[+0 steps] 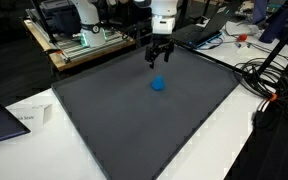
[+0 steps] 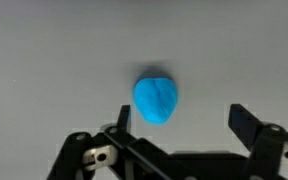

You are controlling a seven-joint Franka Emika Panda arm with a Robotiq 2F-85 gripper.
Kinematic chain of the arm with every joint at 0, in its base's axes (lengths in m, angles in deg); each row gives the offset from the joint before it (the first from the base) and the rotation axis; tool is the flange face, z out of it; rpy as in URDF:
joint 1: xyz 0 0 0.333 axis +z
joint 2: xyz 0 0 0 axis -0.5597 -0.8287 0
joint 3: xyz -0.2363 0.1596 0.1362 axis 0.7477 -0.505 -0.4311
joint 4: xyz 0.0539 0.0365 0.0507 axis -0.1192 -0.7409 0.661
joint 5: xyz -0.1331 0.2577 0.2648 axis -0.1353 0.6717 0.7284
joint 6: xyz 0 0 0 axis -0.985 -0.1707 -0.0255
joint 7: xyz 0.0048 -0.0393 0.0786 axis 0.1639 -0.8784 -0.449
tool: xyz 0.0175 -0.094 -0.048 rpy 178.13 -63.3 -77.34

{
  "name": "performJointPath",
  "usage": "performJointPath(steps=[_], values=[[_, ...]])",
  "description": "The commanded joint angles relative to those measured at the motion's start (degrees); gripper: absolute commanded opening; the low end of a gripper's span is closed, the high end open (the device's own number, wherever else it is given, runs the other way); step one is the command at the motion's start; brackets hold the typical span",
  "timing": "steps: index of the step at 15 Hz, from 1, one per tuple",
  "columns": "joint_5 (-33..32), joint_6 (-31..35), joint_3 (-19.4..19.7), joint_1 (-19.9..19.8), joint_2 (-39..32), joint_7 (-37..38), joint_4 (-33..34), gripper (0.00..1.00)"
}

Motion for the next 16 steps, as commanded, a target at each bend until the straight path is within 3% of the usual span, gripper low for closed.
performJointPath(steps=[1,15,16], values=[[-2.71,0.57,-1.21,-1.35,-3.2,1.51,2.72,1.0],[-4.33,2.41,0.61,-0.92,-13.77,2.42,9.6,1.0],[-4.06,1.81,0.49,-1.08,-14.16,2.21,10.0,0.93]])
